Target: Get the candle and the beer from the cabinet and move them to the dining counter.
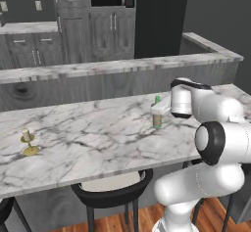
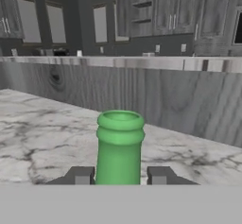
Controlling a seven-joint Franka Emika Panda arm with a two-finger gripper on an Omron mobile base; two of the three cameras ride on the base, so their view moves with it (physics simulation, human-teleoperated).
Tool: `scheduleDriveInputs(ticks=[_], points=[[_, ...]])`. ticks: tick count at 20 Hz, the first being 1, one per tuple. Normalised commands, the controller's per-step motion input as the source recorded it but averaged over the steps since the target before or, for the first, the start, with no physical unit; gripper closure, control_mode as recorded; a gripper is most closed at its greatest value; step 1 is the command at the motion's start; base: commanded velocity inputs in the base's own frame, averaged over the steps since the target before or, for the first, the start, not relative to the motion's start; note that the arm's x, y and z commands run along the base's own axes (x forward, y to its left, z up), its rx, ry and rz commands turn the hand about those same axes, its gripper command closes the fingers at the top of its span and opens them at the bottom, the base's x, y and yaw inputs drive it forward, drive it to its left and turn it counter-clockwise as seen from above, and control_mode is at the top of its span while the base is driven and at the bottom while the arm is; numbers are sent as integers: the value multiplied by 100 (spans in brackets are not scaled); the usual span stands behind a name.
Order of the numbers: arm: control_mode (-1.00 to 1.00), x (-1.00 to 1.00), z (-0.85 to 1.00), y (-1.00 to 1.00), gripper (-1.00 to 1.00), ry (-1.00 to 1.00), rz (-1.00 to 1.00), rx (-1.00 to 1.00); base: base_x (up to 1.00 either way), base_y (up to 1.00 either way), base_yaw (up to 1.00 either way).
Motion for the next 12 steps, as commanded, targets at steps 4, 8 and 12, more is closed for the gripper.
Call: scheduleDriveInputs(ticks=[4, 8, 12], points=[[-100, 13, -35, 0, 100, 0, 0, 0, 0, 0, 0], [-100, 3, -34, 0, 100, 0, 0, 0, 0, 0, 0], [-100, 0, -27, 0, 100, 0, 0, 0, 0, 0, 0]])
